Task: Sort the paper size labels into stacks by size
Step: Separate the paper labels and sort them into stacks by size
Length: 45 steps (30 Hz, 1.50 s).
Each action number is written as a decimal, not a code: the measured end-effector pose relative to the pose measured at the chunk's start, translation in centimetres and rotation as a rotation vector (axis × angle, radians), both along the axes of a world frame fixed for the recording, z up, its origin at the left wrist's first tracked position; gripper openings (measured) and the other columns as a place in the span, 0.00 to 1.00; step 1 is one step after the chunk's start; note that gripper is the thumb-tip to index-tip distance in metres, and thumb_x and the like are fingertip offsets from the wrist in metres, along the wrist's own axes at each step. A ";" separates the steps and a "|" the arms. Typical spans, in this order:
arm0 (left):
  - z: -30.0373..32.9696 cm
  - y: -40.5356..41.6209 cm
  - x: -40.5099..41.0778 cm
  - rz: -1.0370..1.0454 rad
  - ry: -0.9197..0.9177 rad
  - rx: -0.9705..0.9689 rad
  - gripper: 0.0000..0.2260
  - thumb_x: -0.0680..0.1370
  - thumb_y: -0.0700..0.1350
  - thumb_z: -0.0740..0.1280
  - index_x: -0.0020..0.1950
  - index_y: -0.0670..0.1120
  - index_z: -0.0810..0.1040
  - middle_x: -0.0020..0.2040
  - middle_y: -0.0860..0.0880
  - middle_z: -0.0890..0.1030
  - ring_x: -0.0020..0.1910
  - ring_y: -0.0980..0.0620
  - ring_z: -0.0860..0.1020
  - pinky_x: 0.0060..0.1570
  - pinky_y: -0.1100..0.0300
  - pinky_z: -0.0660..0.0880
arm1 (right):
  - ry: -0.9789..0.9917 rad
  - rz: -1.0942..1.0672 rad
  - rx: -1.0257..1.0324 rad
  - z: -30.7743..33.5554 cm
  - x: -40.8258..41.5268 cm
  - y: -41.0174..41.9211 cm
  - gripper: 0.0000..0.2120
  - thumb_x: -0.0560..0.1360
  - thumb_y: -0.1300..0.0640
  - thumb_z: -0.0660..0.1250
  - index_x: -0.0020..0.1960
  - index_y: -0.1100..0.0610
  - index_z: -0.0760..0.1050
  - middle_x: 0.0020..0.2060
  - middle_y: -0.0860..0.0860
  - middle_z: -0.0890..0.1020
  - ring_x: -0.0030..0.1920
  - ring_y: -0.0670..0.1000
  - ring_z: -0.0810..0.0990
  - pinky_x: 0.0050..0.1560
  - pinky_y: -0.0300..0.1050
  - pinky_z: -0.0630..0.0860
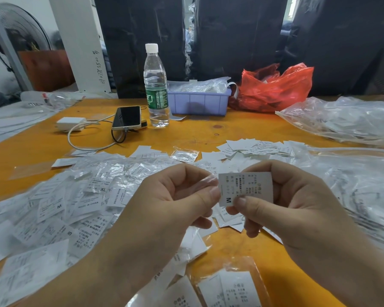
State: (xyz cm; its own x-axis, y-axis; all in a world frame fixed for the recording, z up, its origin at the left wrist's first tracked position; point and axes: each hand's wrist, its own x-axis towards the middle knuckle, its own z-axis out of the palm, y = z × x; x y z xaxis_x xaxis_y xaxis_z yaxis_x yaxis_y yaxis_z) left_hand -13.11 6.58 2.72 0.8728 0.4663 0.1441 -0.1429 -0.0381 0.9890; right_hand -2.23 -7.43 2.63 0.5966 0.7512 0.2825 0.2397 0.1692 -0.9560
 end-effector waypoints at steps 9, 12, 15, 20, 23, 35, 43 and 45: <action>0.0 0.0 0.0 0.026 -0.005 0.015 0.06 0.64 0.49 0.73 0.39 0.51 0.84 0.37 0.49 0.85 0.31 0.56 0.79 0.34 0.63 0.79 | -0.078 0.049 -0.095 -0.4 0.3 0.1 0.09 0.65 0.59 0.70 0.44 0.50 0.80 0.34 0.55 0.84 0.29 0.50 0.79 0.33 0.43 0.76; -0.1 0.0 0.0 0.033 0.003 0.068 0.07 0.65 0.49 0.73 0.42 0.51 0.84 0.37 0.50 0.85 0.32 0.58 0.80 0.34 0.65 0.78 | -0.116 0.050 -0.115 -0.4 0.3 -0.1 0.08 0.66 0.59 0.70 0.44 0.49 0.80 0.33 0.53 0.83 0.29 0.48 0.78 0.33 0.43 0.76; -0.2 0.0 0.0 0.030 0.007 0.111 0.06 0.66 0.49 0.73 0.42 0.53 0.84 0.39 0.52 0.86 0.34 0.59 0.82 0.34 0.66 0.78 | -0.159 0.040 -0.113 -0.5 0.1 -0.1 0.08 0.66 0.58 0.69 0.44 0.50 0.80 0.33 0.53 0.83 0.30 0.48 0.79 0.33 0.45 0.76; -0.5 -0.1 0.0 0.004 0.028 0.162 0.07 0.67 0.50 0.72 0.43 0.54 0.84 0.40 0.53 0.86 0.35 0.59 0.82 0.35 0.65 0.77 | -0.171 0.024 -0.084 -0.6 -0.2 0.0 0.04 0.67 0.55 0.71 0.42 0.51 0.80 0.32 0.54 0.82 0.33 0.54 0.81 0.32 0.49 0.75; -0.4 -0.1 0.1 -0.045 0.060 0.150 0.07 0.68 0.50 0.72 0.43 0.51 0.84 0.37 0.53 0.85 0.34 0.60 0.81 0.35 0.67 0.77 | -0.173 0.012 -0.081 -0.6 -0.1 0.0 0.04 0.67 0.54 0.71 0.41 0.53 0.80 0.31 0.54 0.81 0.31 0.51 0.82 0.32 0.45 0.76; 0.1 0.5 -0.1 0.009 0.025 0.061 0.05 0.65 0.48 0.74 0.40 0.50 0.85 0.36 0.47 0.85 0.32 0.54 0.80 0.35 0.65 0.78 | -0.118 -0.062 0.006 -0.1 0.7 -0.2 0.03 0.65 0.58 0.71 0.39 0.53 0.81 0.30 0.56 0.81 0.29 0.52 0.79 0.29 0.43 0.75; 0.1 0.8 -0.2 -0.036 0.037 0.019 0.06 0.66 0.50 0.75 0.39 0.50 0.85 0.36 0.47 0.85 0.33 0.54 0.80 0.36 0.64 0.77 | -0.141 0.004 -0.031 0.4 0.3 -0.3 0.04 0.64 0.59 0.70 0.37 0.52 0.82 0.28 0.53 0.80 0.28 0.48 0.78 0.27 0.42 0.71; -0.1 0.7 -0.1 -0.046 0.042 0.031 0.05 0.67 0.49 0.73 0.39 0.50 0.85 0.35 0.48 0.85 0.33 0.55 0.80 0.36 0.65 0.77 | -0.118 0.041 -0.026 0.6 0.3 -0.3 0.04 0.64 0.60 0.70 0.37 0.54 0.82 0.27 0.54 0.79 0.28 0.50 0.76 0.26 0.40 0.70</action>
State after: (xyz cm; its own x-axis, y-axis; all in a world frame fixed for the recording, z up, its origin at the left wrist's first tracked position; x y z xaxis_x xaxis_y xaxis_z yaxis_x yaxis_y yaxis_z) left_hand -13.26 7.30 2.65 0.8987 0.4217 0.1206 -0.1036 -0.0631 0.9926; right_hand -1.95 -7.70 3.19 0.5290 0.7822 0.3292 0.3438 0.1571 -0.9258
